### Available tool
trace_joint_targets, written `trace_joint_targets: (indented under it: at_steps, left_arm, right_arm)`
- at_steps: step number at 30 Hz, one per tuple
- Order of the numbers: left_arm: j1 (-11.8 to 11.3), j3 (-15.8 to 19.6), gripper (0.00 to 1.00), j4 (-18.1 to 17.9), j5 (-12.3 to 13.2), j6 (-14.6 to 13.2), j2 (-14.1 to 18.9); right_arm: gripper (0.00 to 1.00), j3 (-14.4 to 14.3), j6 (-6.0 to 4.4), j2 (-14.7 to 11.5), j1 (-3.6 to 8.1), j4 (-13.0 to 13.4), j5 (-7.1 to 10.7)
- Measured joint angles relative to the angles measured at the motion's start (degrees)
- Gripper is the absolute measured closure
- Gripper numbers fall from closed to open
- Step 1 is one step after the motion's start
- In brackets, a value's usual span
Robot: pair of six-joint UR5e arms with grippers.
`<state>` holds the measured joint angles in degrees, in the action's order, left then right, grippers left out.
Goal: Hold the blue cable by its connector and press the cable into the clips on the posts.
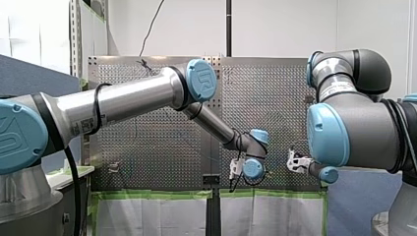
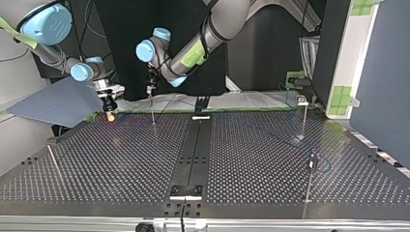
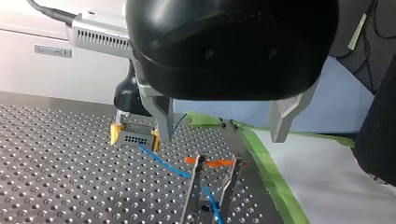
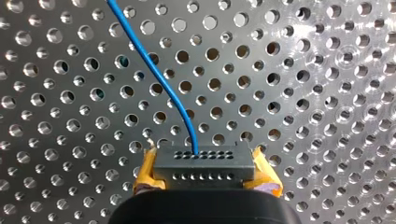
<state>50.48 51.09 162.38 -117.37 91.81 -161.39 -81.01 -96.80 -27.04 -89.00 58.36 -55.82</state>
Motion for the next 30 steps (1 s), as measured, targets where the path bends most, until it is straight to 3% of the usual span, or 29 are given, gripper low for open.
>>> trace_joint_targets:
  at_steps: [21, 30]
  left_arm:
    - [0.4, 2.1, 0.0, 0.9, -1.1, 0.7, 0.4]
    - [3.9, 6.2, 0.0, -1.6, -1.3, -0.6, 4.5]
  right_arm:
    - [1.0, 0.0, 0.02, 0.0, 0.0, -0.1, 0.0]
    - [1.0, 0.0, 0.07, 0.0, 0.15, -0.1, 0.0]
